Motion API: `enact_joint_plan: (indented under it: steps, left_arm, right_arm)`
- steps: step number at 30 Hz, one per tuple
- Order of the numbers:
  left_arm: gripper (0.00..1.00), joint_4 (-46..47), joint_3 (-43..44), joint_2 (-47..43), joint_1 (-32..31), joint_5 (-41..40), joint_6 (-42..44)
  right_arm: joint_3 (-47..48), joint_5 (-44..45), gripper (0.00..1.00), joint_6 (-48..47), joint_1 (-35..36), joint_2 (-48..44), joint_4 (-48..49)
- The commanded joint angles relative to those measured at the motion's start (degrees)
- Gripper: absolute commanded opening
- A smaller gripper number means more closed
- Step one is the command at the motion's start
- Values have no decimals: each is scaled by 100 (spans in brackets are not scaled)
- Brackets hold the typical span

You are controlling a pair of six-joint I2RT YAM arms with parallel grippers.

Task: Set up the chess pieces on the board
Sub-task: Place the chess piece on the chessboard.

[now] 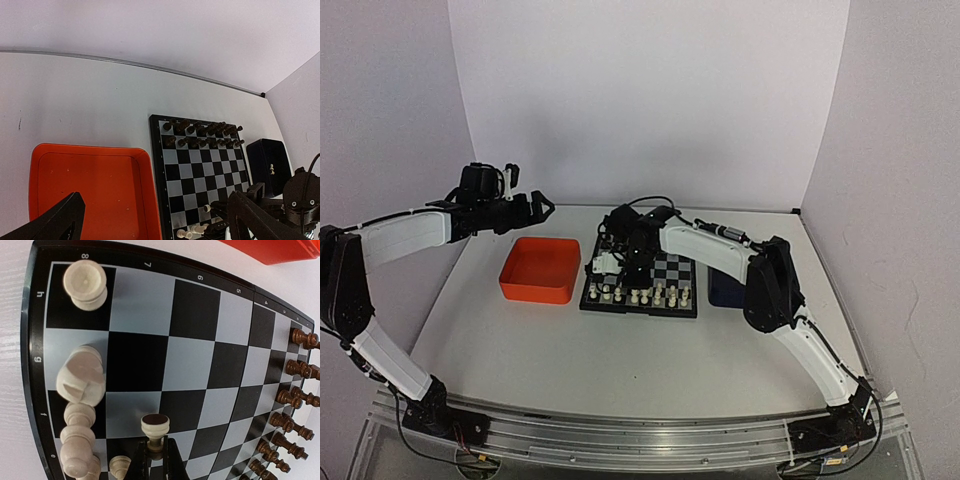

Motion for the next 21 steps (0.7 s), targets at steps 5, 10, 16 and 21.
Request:
enact_joint_plan:
  steps: [5,10,16,21]
  left_arm:
    - [100,255,53,-4,-9,95,-67]
    - [100,266,87,39,-9,100,-74]
    - [100,282,107,68,-8,100,-74]
    - [100,301,120,83,-10,119,-74]
  right_arm:
    - [-35,57,5,-219,2,-483,-35]
    - [-38,72,7,-283,5,-476,-36]
    - [-44,103,10,-316,1,-479,-38]
    - [11,82,12,-319,2,-482,-35]
